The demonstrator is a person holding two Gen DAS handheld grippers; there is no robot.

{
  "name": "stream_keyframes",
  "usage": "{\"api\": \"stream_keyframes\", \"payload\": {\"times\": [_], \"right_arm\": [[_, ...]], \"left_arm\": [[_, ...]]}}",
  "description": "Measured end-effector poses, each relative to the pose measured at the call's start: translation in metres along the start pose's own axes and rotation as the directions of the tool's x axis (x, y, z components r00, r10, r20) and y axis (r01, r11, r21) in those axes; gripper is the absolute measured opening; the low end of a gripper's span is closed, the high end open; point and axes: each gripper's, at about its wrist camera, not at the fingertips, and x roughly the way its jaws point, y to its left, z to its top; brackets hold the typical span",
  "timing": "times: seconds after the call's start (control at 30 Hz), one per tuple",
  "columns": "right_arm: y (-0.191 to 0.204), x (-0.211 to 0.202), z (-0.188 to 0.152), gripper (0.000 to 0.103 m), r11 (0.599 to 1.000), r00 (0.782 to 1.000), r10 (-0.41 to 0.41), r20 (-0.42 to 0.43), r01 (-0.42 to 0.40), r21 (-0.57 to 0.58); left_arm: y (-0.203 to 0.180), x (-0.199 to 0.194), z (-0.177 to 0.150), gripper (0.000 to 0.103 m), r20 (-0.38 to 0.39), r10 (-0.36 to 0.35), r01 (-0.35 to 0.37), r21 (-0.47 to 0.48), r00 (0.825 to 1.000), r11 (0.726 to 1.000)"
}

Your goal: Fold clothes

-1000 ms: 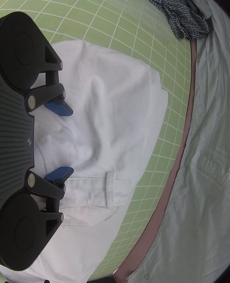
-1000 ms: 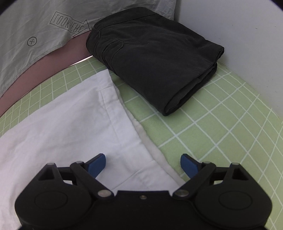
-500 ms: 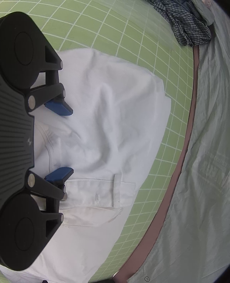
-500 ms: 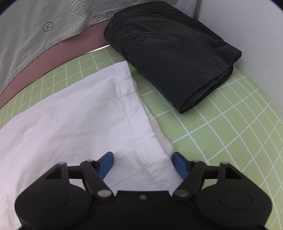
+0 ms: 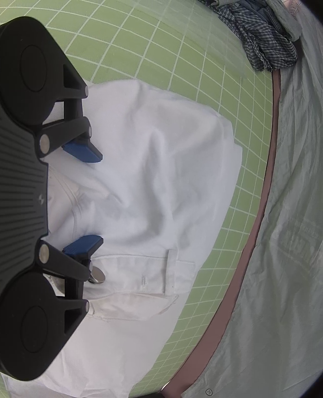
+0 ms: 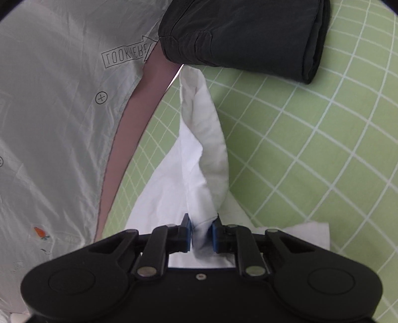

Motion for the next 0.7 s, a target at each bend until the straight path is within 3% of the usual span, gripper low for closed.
{"api": "stream_keyframes", "payload": {"times": [0.13, 0.3, 0.53, 0.63, 0.7], "right_arm": [[0.019, 0.019, -0.03, 0.016, 0.984, 0.983, 0.167, -0.08, -0.161, 0.082], [0.058, 0.06, -0.074, 0.016, 0.973, 0.955, 0.229, -0.191, -0.222, 0.059], [0.089, 0.125, -0.137, 0.016, 0.987, 0.921, 0.151, -0.358, -0.161, 0.002], [0.091, 0.14, -0.152, 0.017, 0.992, 0.928, 0.086, -0.363, -0.114, -0.056], [0.083, 0.144, -0.153, 0.017, 0.994, 0.925, 0.093, -0.367, -0.108, -0.019]], "left_arm": [[0.001, -0.004, -0.004, 0.066, 0.001, 0.012, -0.012, 0.002, 1.0, 1.0], [0.002, -0.008, -0.009, 0.066, 0.001, 0.032, -0.032, 0.017, 0.999, 0.999], [0.003, -0.011, -0.016, 0.066, -0.002, 0.053, -0.053, 0.026, 0.999, 0.998], [0.001, -0.011, -0.018, 0.066, 0.0, 0.064, -0.064, 0.036, 0.998, 0.997], [0.0, -0.011, -0.019, 0.067, 0.003, 0.073, -0.073, 0.042, 0.997, 0.996]]}}
